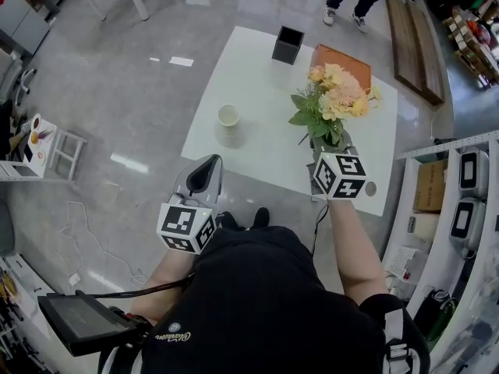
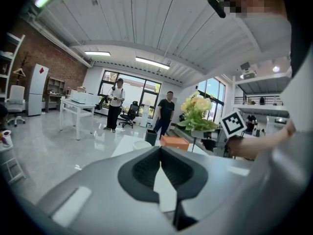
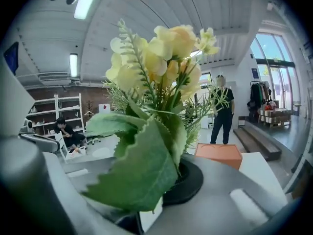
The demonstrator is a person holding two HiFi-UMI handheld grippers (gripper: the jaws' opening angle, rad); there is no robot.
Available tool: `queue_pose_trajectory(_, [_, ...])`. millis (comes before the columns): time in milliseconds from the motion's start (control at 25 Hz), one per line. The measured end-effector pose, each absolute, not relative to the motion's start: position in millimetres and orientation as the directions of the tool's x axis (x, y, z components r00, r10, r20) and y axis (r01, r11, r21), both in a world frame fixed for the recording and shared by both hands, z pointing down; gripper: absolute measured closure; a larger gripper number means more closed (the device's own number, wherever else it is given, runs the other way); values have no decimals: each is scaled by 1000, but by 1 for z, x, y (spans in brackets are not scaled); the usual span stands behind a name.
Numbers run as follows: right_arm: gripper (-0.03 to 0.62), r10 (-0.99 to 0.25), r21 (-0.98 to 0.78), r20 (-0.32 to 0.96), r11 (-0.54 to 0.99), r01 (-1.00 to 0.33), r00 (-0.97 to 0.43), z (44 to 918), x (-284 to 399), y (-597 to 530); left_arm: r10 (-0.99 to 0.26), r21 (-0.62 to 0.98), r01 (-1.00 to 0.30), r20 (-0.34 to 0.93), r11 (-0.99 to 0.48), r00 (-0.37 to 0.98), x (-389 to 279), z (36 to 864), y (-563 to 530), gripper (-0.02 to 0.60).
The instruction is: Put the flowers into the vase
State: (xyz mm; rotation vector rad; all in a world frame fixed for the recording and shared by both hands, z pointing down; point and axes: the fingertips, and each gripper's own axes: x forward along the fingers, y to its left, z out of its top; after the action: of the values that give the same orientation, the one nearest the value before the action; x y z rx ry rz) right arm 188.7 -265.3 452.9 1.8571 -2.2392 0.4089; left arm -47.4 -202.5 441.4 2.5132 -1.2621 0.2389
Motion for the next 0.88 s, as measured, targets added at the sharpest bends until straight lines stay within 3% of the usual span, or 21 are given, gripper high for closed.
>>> queue_pose_trajectory(160, [540, -951, -36, 253, 173, -984, -176, 438, 184, -254, -755, 195, -803, 274, -563, 596, -45, 436, -207, 574])
queue_pose_trajectory(520, [540, -948, -29, 254, 191, -981, -192, 440, 178, -259, -772, 182, -814, 260, -551, 580, -46, 428, -217, 575])
queue_pose_trajectory(880, [540, -918, -32, 212, 336, -941, -335, 420, 118, -287, -811, 184, -853, 264, -489, 522, -70, 431, -215, 574])
